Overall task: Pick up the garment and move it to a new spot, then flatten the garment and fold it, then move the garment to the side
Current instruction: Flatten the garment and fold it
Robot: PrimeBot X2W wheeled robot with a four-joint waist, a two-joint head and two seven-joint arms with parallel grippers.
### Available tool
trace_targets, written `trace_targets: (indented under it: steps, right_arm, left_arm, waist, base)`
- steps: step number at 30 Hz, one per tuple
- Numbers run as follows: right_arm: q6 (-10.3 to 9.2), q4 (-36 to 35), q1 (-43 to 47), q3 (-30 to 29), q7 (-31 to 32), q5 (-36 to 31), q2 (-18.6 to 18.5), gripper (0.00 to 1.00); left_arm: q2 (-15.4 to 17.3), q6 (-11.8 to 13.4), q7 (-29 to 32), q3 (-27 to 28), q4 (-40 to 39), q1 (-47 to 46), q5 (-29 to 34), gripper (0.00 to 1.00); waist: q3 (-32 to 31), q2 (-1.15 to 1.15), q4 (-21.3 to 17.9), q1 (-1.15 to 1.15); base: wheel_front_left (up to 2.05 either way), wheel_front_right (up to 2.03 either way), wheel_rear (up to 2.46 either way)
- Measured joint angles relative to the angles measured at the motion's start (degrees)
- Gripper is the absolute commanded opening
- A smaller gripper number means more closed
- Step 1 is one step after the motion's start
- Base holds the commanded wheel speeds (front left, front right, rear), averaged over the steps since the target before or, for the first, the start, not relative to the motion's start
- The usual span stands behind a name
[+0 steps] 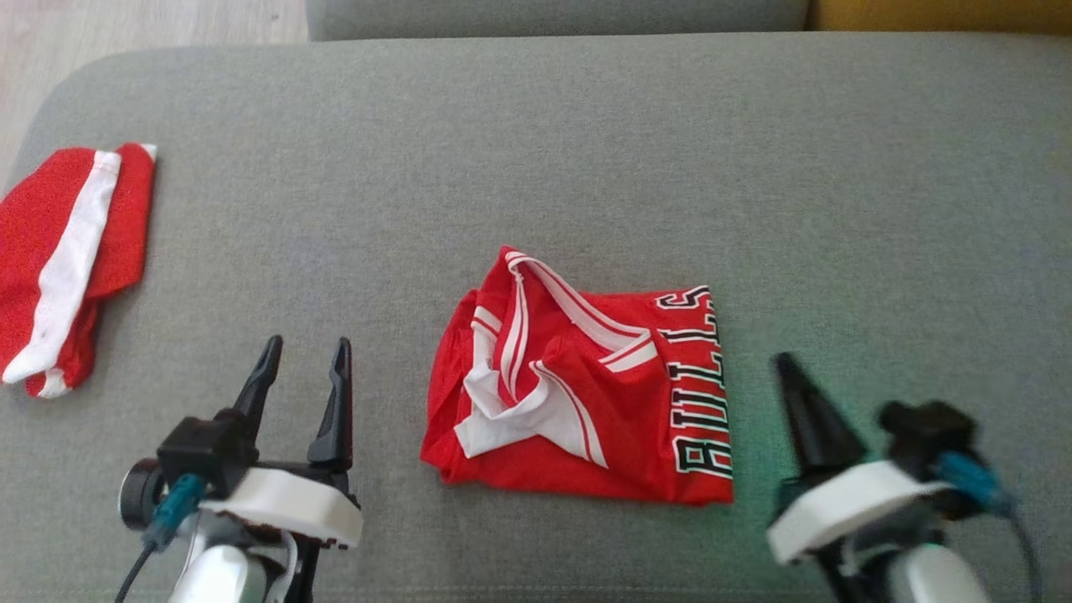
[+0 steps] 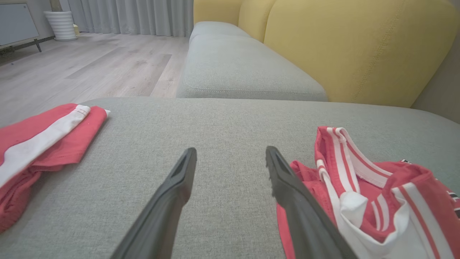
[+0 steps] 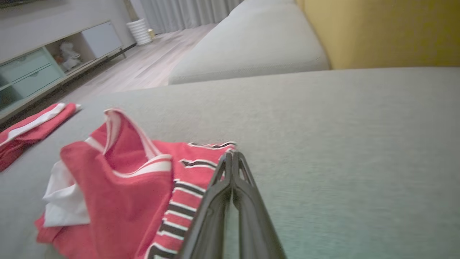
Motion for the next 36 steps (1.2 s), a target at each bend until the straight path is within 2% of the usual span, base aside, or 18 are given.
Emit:
trace_targets:
  steps: [7,8,14,24,31,36]
  right_arm:
    - [0.0,11.4,-6.8,10.7,-1.0,3.7,0.0,0.0]
    - [0.0,14.8,-8.7,12.6,-1.8,4.6,-0.1,0.0]
    - [0.0,22.4,-13.6,18.1,-2.6,7.3,-0.3,0.0]
    - [0.0,27.9,-18.1,30.6,-3.1,13.9,-0.6,0.0]
    - [0.0,29.3,-21.1,39.1,-3.1,18.1,-1.0,0.0]
    - [0.0,29.6,-22.8,42.7,-4.0,19.8,-1.1,0.0]
  left_arm:
    - [-0.2,-0.4,-0.1,-0.9,0.4,-1.5,0.0,1.0]
    - [-0.3,-0.6,-0.1,-0.9,0.5,-2.0,-0.2,1.0]
    - [-0.6,-0.6,-0.7,-0.8,1.1,-2.6,-0.6,1.0]
    - [-0.7,-0.6,-0.9,-0.8,2.0,-2.8,-0.6,1.0]
    - [-0.9,-0.6,-1.0,-0.8,2.3,-3.5,-0.6,1.0]
    - [-1.2,-0.6,-1.4,-0.8,2.5,-3.7,-1.0,1.0]
  waist:
    - [1.4,0.0,1.7,0.0]
    - [1.8,0.0,2.2,0.0]
    - [2.8,0.0,3.6,0.0]
    - [3.3,0.0,4.1,0.0]
    - [3.7,0.0,4.3,0.0]
    - [3.5,0.0,4.3,0.0]
  base:
    - [0.0,0.0,0.0]
    - [0.0,0.0,0.0]
    - [0.0,0.0,0.0]
    - [0.0,0.0,0.0]
    - [0.0,0.0,0.0]
    - [0.0,0.0,0.0]
